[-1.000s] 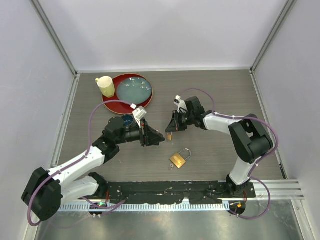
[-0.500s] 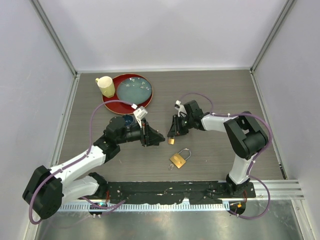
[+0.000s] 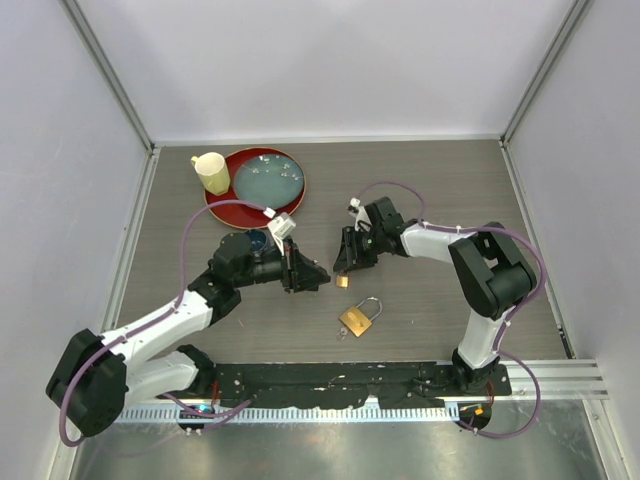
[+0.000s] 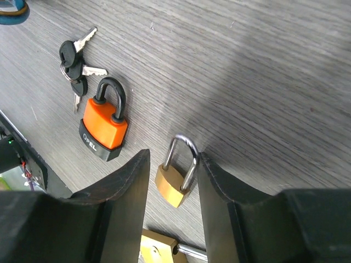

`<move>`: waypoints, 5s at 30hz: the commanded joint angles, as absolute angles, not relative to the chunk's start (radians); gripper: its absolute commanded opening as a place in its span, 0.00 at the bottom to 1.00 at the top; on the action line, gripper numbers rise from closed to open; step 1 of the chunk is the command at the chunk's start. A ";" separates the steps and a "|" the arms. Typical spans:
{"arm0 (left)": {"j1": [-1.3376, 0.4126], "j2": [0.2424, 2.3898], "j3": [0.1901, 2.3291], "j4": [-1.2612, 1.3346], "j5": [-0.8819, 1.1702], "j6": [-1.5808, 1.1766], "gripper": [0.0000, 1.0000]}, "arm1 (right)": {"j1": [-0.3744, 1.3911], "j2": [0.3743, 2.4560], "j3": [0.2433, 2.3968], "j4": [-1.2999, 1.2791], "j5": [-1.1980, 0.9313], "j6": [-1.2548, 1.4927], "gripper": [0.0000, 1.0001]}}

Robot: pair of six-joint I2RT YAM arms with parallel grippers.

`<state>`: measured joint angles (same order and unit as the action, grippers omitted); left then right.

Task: Lock with the key
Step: Place the lock at the center of the board, then place the key at the center of the board, then pick up the lock from the center of the board.

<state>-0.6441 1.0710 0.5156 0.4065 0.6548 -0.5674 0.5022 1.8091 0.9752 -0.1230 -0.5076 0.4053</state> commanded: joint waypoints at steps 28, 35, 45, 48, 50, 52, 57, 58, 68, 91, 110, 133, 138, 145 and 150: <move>-0.649 1.464 0.842 0.082 0.410 -0.506 0.00 | 0.505 1.643 0.844 -0.146 -0.479 0.426 0.45; -0.663 1.597 0.949 -0.070 0.342 -0.485 0.02 | 0.508 1.681 0.862 -0.114 -0.485 0.434 0.45; -0.686 1.667 0.994 -0.123 0.270 -0.476 0.14 | 0.523 1.692 0.859 -0.091 -0.514 0.452 0.45; -0.689 1.674 0.997 -0.123 0.262 -0.474 0.21 | 0.529 1.689 0.853 -0.072 -0.522 0.462 0.45; -0.690 1.677 1.006 -0.132 0.256 -0.474 0.25 | 0.537 1.690 0.853 -0.072 -0.522 0.468 0.45; -0.692 1.681 1.015 -0.144 0.247 -0.472 0.30 | 0.540 1.689 0.851 -0.064 -0.525 0.474 0.45; -0.696 1.683 1.026 -0.164 0.235 -0.465 0.39 | 0.548 1.695 0.856 -0.057 -0.528 0.480 0.45; -0.698 1.683 1.031 -0.169 0.230 -0.463 0.43 | 0.549 1.695 0.856 -0.057 -0.526 0.479 0.45; -0.703 1.651 1.037 -0.178 0.204 -0.463 0.47 | 0.551 1.681 0.865 -0.067 -0.509 0.474 0.45; -0.701 1.137 0.709 0.144 0.376 -0.509 0.85 | 0.502 1.415 0.845 -0.156 -0.477 0.488 0.54; -0.699 0.988 0.567 0.272 0.371 -0.587 1.00 | 0.348 1.042 0.650 -0.209 -0.497 0.538 0.94; -0.724 1.622 0.929 0.134 0.583 -0.558 0.81 | 0.336 0.992 0.359 -0.276 -0.515 0.706 0.66; -0.778 1.749 0.988 0.115 0.614 -0.543 0.64 | 0.325 1.000 0.295 -0.200 -0.532 0.756 0.61; -0.818 1.858 1.014 0.140 0.621 -0.555 0.51 | 0.299 1.031 0.229 -0.008 -0.535 0.834 0.53; -0.833 1.884 1.020 0.115 0.609 -0.543 0.47 | 0.295 1.081 0.212 0.070 -0.532 0.853 0.45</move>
